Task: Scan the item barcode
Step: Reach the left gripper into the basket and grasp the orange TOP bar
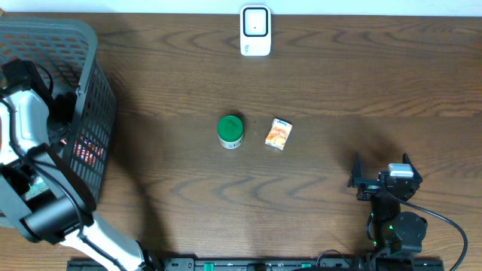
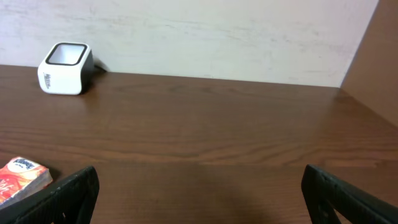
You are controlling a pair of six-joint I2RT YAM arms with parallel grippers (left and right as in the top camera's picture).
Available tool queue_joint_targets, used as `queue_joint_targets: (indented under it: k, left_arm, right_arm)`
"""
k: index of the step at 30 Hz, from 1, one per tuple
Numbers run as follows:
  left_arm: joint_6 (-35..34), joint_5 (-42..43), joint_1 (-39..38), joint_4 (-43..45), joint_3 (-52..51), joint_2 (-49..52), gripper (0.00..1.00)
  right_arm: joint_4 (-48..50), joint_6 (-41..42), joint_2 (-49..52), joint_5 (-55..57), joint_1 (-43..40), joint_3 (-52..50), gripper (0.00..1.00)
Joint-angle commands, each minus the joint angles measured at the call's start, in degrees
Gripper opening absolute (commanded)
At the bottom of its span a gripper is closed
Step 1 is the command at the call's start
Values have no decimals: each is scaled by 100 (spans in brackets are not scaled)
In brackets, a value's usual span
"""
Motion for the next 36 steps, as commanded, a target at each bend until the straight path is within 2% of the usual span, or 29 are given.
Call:
queue_joint_targets:
  k: [1, 6, 8, 9, 10, 13, 15, 19, 21, 23, 27, 30, 32, 36]
  left_arm:
    - [-92, -33, 114, 31, -22, 350, 98]
    - [-92, -76, 131, 74, -22, 686, 99]
    - [-48, -129, 131, 46, -22, 743, 84]
    - [48, -249, 131, 0, -22, 743, 55]
    - [85, -393, 133, -46, -20, 691, 45]
    - [85, -793, 201, -354, 157, 409, 34]
    - [85, -933, 245, -549, 330, 177, 24]
    - [101, -981, 348, -798, 767, -758, 19]
    - [101, -979, 356, -798, 975, -1440, 8]
    - [55, -848, 332, -769, 1141, -2151, 8]
    - [17, 433, 66, -592, 1172, -3294, 8]
    - [42, 1172, -793, -581, 1169, -3825, 8]
    - [155, 1167, -1893, -529, 1169, -3897, 8]
    - [452, 964, -4146, -199, 1082, -3368, 8]
  right_arm:
    - [-22, -70, -9, -7, 48, -7, 99]
    - [-22, -70, -9, -7, 48, -7, 99]
    - [-22, -72, -9, -7, 48, -7, 99]
    - [-22, -70, -9, -7, 48, -7, 99]
    - [-22, -70, -9, -7, 48, -7, 99]
    - [-22, -70, -9, -7, 48, -7, 99]
    - [-22, -70, -9, -7, 48, -7, 99]
    - [-22, -70, -9, -7, 48, -7, 99]
    - [-22, -70, -9, -7, 48, -7, 99]
    - [-22, -72, -9, -7, 48, -7, 99]
    - [-22, -72, -9, -7, 48, -7, 99]
    - [-22, -70, -9, -7, 48, -7, 99]
    - [-22, -70, -9, -7, 48, -7, 99]
    - [-22, -72, -9, -7, 48, -7, 99]
